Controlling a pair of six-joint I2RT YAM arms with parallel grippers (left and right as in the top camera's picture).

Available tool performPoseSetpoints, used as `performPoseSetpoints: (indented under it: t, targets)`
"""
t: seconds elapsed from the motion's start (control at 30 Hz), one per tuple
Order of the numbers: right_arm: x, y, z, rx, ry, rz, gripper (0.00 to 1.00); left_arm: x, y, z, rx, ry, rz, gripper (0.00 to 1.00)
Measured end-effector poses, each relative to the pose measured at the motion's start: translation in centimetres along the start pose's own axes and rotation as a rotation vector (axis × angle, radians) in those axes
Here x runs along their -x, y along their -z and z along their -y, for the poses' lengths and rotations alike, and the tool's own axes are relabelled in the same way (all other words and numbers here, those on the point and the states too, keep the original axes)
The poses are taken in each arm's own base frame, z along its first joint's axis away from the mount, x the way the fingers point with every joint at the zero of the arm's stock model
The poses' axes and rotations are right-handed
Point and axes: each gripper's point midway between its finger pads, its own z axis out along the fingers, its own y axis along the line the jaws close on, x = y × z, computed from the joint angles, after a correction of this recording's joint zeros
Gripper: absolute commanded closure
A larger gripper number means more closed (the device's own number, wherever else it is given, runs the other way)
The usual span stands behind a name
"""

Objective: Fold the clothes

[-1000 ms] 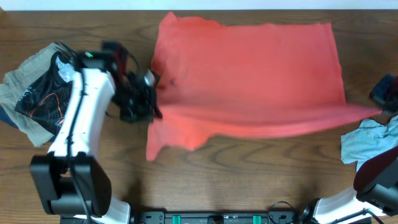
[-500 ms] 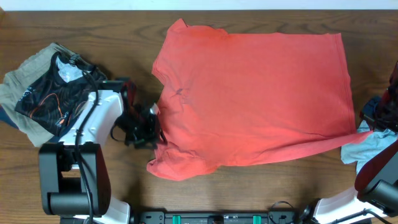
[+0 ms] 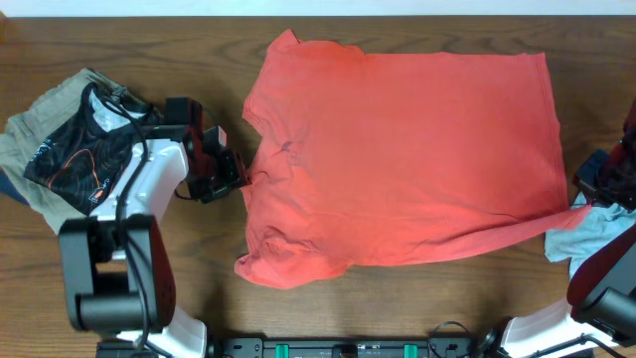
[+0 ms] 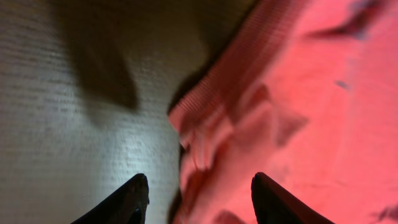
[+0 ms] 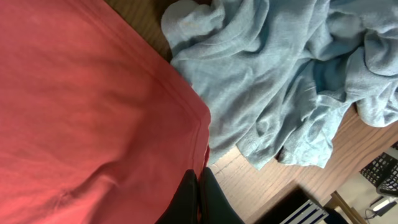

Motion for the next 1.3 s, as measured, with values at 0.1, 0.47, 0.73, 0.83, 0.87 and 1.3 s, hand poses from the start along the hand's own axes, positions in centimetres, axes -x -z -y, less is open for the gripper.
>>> performPoseSetpoints:
  t: [0.1, 0.47, 0.73, 0.83, 0.87, 1.3]
  targets:
    - [0.0, 0.0, -0.1, 0.005, 0.0, -0.002, 0.99, 0.2, -1.6, -0.6, 0.01, 0.022, -0.024, 0.48]
    - [-0.1, 0.0, -0.3, 0.017, 0.0, -0.005, 0.99, 3.4, -3.5, 0.3, -0.065, 0.006, 0.053, 0.94]
    - [0.6, 0.1, -2.0, 0.107, -0.005, 0.017, 0.99, 10.1, 1.8, -0.8, -0.122, 0.117, 0.232, 0.94]
    - [0.8, 0.3, -2.9, 0.132, 0.006, 0.03, 0.99, 12.0, 3.6, -1.9, -0.13, 0.156, 0.289, 0.62]
    - [0.8, 0.3, -3.2, 0.137, 0.011, 0.033, 0.99, 12.2, 3.9, -2.2, -0.131, 0.171, 0.296, 0.5]
    - [0.4, 1.2, -7.0, 0.171, 0.108, 0.077, 0.99, -0.6, 1.7, -1.3, 0.0, 0.242, -0.201, 0.4]
